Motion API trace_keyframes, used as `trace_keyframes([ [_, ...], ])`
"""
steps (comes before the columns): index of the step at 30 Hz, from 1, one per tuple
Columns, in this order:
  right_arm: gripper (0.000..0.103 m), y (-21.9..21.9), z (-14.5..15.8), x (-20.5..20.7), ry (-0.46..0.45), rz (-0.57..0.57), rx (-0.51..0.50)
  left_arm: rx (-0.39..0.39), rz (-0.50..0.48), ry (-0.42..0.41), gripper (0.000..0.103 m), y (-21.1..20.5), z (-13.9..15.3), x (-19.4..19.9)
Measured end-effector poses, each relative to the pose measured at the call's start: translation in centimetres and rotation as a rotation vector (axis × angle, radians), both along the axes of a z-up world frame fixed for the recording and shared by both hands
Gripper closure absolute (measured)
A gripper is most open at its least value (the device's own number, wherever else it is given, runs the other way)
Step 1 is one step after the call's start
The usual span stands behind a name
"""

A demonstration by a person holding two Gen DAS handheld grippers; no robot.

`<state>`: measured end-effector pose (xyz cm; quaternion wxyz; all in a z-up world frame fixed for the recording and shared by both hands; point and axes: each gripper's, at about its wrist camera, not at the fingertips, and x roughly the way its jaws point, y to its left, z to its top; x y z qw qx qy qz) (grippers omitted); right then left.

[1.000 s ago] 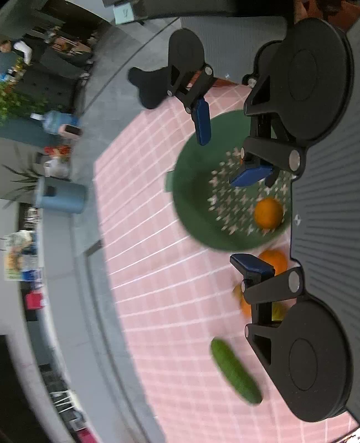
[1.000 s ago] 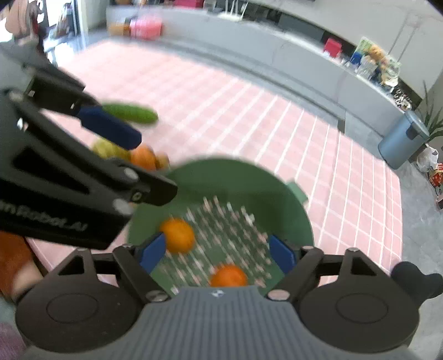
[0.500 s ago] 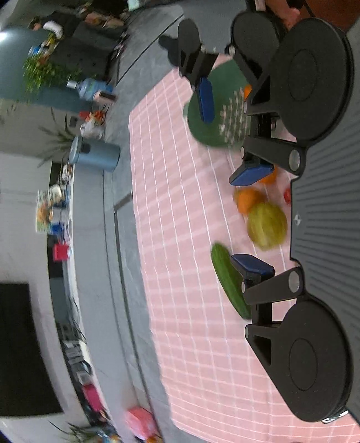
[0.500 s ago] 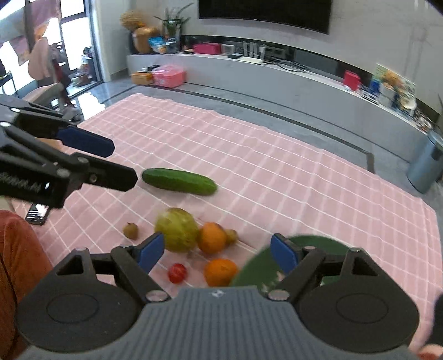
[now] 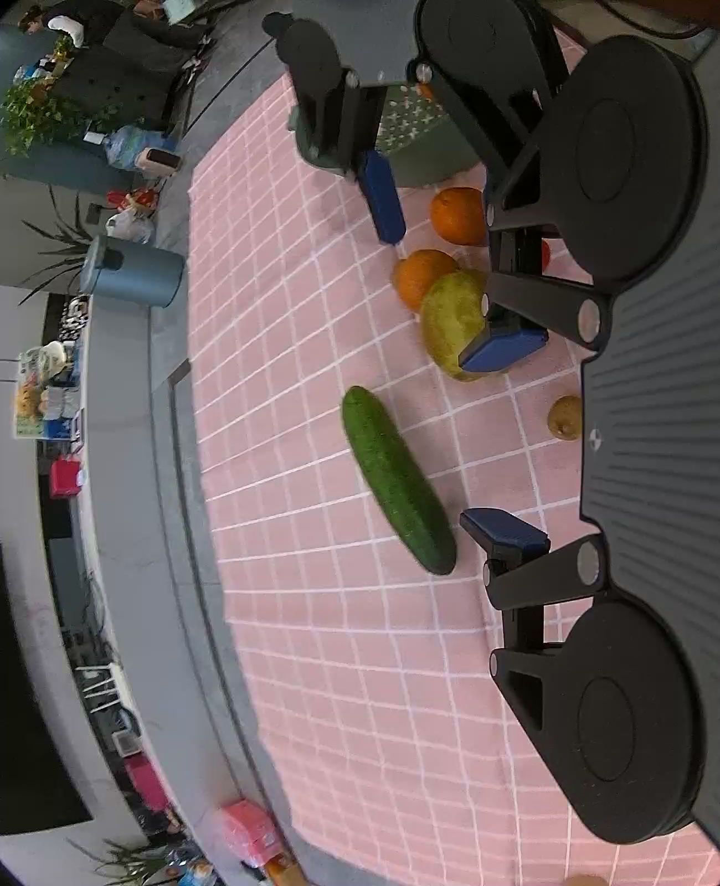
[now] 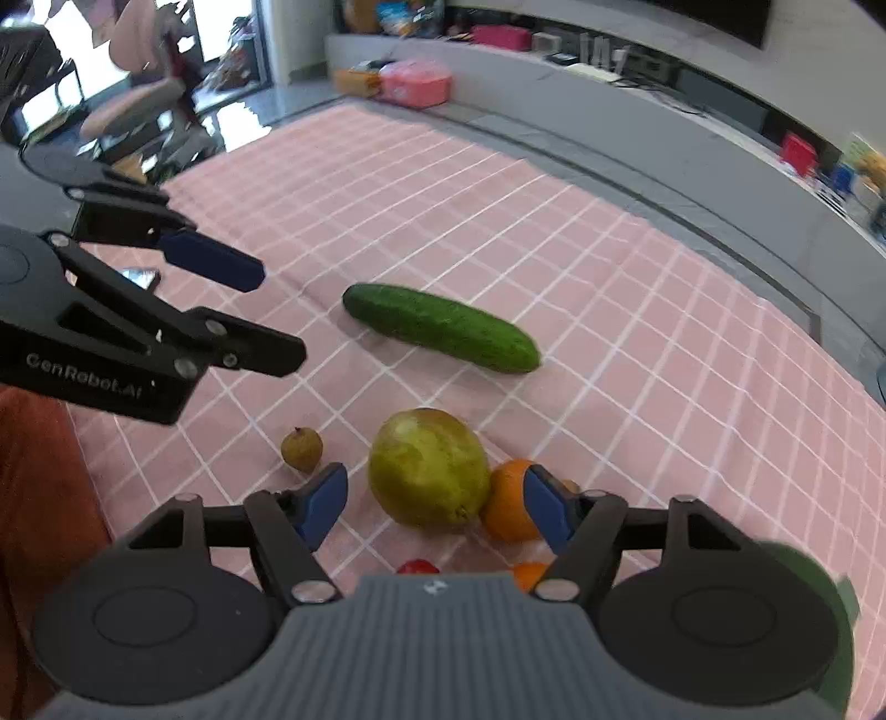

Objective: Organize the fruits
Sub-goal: 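Move the right gripper to the pomelo while the left gripper approaches the cucumber, then grasp the pomelo with the right gripper while the left gripper grasps the cucumber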

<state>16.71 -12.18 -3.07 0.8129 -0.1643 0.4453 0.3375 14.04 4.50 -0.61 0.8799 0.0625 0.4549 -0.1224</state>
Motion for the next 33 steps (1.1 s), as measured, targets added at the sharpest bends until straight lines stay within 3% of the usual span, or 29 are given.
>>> trace_keyframes([
  [10,0.039,4.5,-3.3,1.4,-0.012,0.208,-0.164,-0.008,0.004,0.030,0.036,2.2,-2.3,1.2],
  [19,0.040,5.7,-4.6,2.6,-0.035,0.292,-0.280,0.030,-0.077,-0.027,0.036,1.7,-2.9,2.7],
  [28,0.040,5.4,-4.7,3.5,-0.027,0.303,-0.228,0.109,-0.159,-0.004,0.036,0.7,-4.5,6.2],
  [33,0.040,5.3,-4.8,4.7,0.010,0.302,-0.192,0.212,-0.253,0.018,0.036,-0.4,-5.4,7.3],
])
